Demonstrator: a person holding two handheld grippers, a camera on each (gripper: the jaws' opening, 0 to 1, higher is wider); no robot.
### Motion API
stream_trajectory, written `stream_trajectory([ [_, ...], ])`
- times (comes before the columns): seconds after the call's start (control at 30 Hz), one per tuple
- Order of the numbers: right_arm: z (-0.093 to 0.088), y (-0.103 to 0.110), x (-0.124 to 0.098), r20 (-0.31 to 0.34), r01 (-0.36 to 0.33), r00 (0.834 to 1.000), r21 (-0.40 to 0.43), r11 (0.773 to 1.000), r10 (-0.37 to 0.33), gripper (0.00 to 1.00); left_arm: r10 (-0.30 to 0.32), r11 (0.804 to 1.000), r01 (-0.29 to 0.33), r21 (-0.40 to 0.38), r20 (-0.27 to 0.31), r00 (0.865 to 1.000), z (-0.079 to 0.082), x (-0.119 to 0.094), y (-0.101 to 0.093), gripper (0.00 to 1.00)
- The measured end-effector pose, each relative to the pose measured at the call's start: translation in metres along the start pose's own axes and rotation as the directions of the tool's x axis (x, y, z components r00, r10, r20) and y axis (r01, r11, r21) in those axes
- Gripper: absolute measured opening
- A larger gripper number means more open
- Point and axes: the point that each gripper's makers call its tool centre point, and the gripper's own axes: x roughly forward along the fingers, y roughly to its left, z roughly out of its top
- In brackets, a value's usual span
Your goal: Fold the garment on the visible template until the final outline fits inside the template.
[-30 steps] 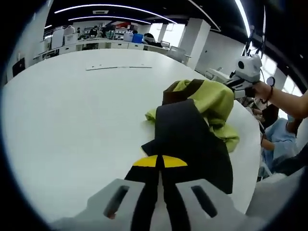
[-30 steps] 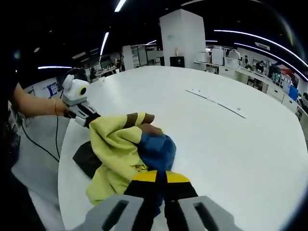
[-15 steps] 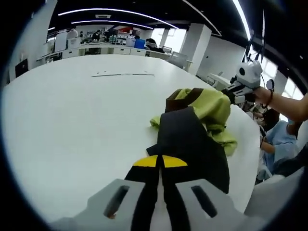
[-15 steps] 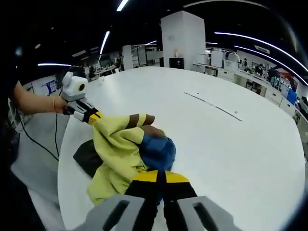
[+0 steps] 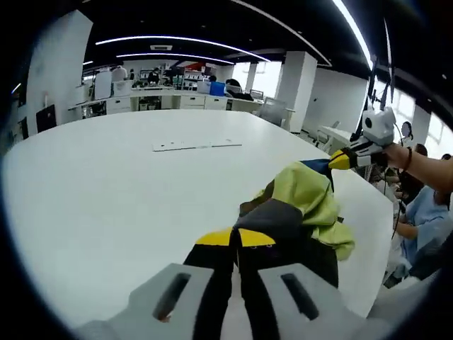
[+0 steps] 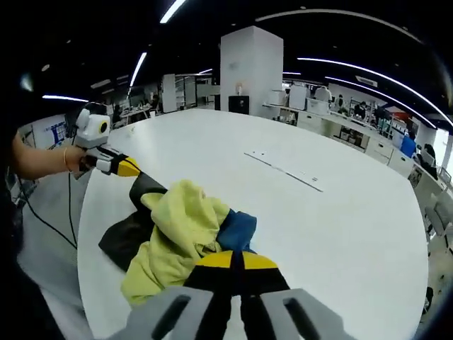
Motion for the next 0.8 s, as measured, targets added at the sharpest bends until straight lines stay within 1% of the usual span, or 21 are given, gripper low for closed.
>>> stream_trajectory([
  [0.03,0.001,-0.003,-0.001,0.004,0.003,1.000,0.009,1.000,-0.003,0.00,0.010,1.000,-0.009,-0.014,0.022,1.000,0.008,0.001,0.001,0.00],
  [0.07,0.003,-0.006,-0.002,0.014,0.008,1.000,0.027,1.000,-0.008,0.00,0.013,1.000,-0.013,-0.018,0.034,0.999,0.013,0.001,0.002,0.00],
  [0.13,0.004,-0.011,-0.003,0.014,0.011,1.000,0.051,0.999,-0.011,0.00,0.027,0.999,-0.026,-0.025,0.053,0.998,0.023,0.003,0.004,0.00],
  [0.27,0.006,-0.022,-0.005,0.010,0.025,1.000,0.072,0.997,-0.026,0.00,0.057,0.997,-0.051,-0.064,0.095,0.994,0.042,0.009,0.013,0.00],
  [0.3,0.010,-0.027,-0.006,0.012,0.033,0.999,0.078,0.996,-0.035,0.00,0.062,0.996,-0.055,-0.071,0.106,0.992,0.047,0.010,0.015,0.00],
  [0.33,0.011,-0.029,-0.006,0.013,0.036,0.999,0.078,0.996,-0.037,0.00,0.069,0.995,-0.059,-0.080,0.127,0.990,0.055,0.011,0.017,0.00],
  [0.4,0.017,-0.036,-0.010,0.020,0.056,0.998,0.079,0.995,-0.058,0.00,0.073,0.995,-0.061,-0.082,0.156,0.985,0.066,0.013,0.019,0.00],
  [0.53,0.035,-0.056,-0.019,0.067,0.112,0.991,0.101,0.989,-0.119,0.00,0.105,0.991,-0.086,-0.100,0.209,0.972,0.087,0.018,0.029,0.00],
  [0.63,0.045,-0.070,-0.022,0.103,0.140,0.983,0.128,0.982,-0.154,0.00,0.135,0.986,-0.107,-0.131,0.227,0.965,0.095,0.026,0.041,0.00],
  [0.73,0.045,-0.090,-0.020,0.105,0.180,0.974,0.179,0.967,-0.201,0.00,0.162,0.980,-0.129,-0.155,0.231,0.959,0.096,0.038,0.052,0.00],
  [0.8,0.045,-0.098,-0.018,0.120,0.188,0.969,0.220,0.957,-0.218,0.00,0.173,0.975,-0.133,-0.175,0.232,0.957,0.095,0.047,0.059,0.00],
])
